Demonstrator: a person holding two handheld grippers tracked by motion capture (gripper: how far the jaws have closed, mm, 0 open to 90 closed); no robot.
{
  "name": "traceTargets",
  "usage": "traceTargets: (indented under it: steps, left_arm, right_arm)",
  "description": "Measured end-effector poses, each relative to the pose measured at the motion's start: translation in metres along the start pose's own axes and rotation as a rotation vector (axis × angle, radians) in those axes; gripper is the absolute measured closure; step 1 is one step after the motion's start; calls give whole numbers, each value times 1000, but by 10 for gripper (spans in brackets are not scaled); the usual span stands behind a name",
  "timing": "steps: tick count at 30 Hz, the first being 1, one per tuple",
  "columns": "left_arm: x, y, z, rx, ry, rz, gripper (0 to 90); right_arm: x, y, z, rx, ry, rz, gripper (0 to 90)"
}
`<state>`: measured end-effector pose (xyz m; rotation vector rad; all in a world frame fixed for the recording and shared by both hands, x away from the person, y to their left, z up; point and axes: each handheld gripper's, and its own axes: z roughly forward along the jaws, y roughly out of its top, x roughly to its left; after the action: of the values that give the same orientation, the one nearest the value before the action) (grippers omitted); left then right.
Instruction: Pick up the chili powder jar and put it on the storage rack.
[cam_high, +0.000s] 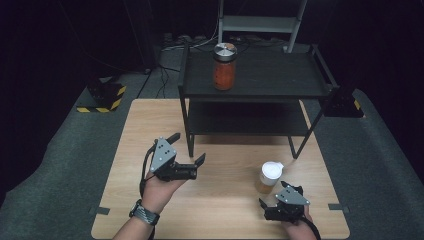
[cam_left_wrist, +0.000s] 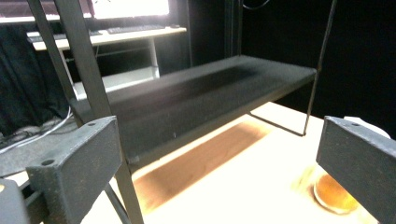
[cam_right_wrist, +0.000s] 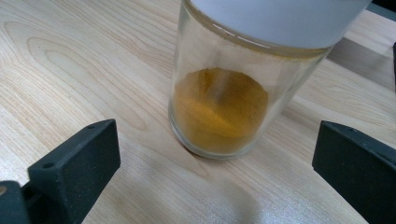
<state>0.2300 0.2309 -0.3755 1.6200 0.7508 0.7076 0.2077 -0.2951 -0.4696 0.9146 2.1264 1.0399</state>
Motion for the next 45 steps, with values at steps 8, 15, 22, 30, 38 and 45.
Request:
traceTargets:
  steps: [8,15,22,30,38,45]
  left_arm:
    - [2,-38,-5,57,-2,-17,4]
    - [3,-71,-9,117,-1,-52,4]
    - [4,-91,-14,162,11,-58,4]
    - [10,-105,-13,297,-14,-57,4]
    - [1,-102,-11,348,54,12,4]
    - [-8,-97,-6,388,69,63,6]
  right_arm:
    - [1,0,0,0,-4,-1,1]
    - [2,1,1,7,-7,-5,1]
    - [3,1,1,7,-13,-7,1]
    - [4,1,1,7,-18,-5,1]
    - [6,1,1,8,-30,-4,1]
    - [6,0,0,3,-36,13,1]
